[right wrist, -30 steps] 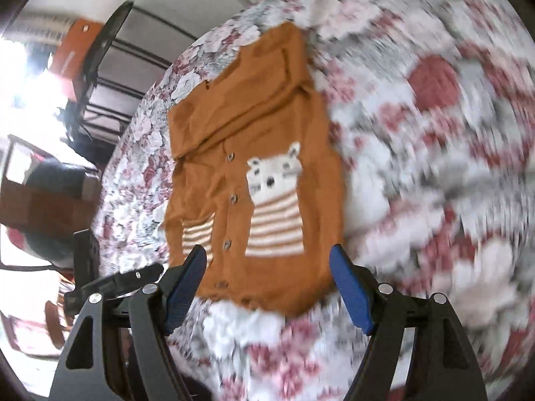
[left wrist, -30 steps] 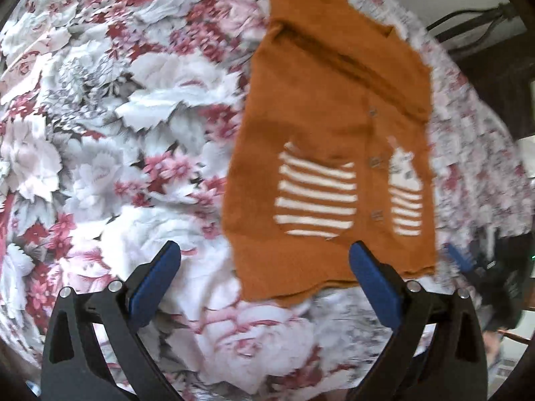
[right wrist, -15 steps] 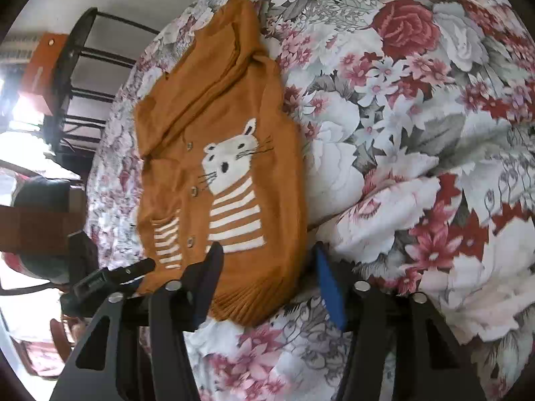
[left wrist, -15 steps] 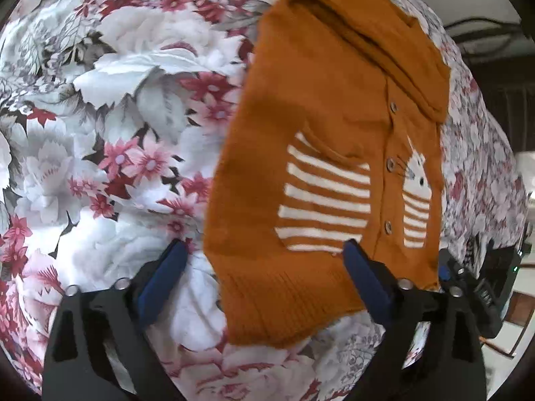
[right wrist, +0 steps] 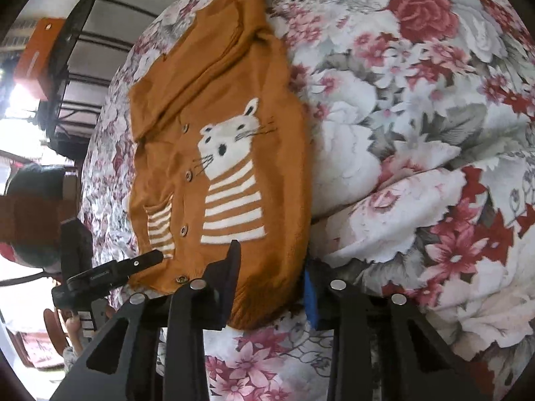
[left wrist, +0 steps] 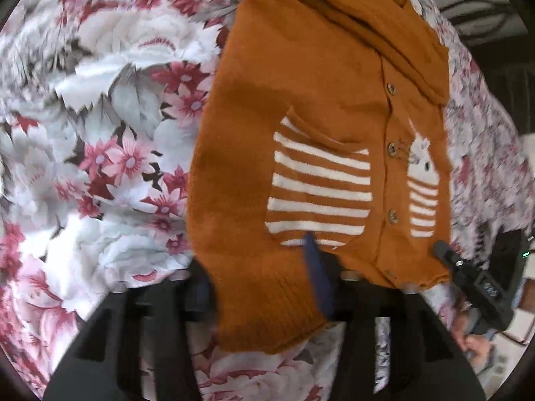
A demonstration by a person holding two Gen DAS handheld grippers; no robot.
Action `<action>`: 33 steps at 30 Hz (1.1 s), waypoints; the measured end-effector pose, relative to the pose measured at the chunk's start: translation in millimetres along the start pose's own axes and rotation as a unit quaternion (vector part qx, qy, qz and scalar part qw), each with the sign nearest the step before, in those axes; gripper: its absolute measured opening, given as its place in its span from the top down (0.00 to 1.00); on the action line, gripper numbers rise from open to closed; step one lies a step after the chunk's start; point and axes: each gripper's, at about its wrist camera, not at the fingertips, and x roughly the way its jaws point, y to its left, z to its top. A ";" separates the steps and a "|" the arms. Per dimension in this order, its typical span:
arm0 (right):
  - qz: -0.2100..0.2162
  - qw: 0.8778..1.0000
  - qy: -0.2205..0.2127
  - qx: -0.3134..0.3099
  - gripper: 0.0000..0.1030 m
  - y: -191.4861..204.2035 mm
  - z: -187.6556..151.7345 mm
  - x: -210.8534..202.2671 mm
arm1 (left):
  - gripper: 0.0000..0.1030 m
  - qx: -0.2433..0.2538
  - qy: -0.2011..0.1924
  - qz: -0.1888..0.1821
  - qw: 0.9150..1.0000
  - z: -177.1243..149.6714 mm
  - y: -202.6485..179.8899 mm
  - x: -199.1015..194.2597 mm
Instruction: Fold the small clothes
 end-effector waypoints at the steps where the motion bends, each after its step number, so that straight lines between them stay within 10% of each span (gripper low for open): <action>1: 0.007 1.000 -0.002 -0.004 0.90 1.9 -0.7 -1.7 | 0.73 0.002 -0.003 0.002 1.000 -0.3 -2.0 -1.6; 4: 0.028 1.000 -0.015 0.002 0.93 5.1 -1.2 -12.0 | 0.95 0.002 -0.015 -0.016 1.000 -0.9 -5.1 -12.1; 20: 0.130 0.985 -0.089 0.067 0.94 18.2 19.4 -63.2 | 0.96 -0.006 -0.120 -0.081 0.989 3.7 -7.9 -94.2; 33: 0.162 0.975 -0.130 0.081 0.94 48.2 105.4 -65.2 | 0.95 -0.011 -0.194 -0.069 0.979 82.6 -23.9 -134.3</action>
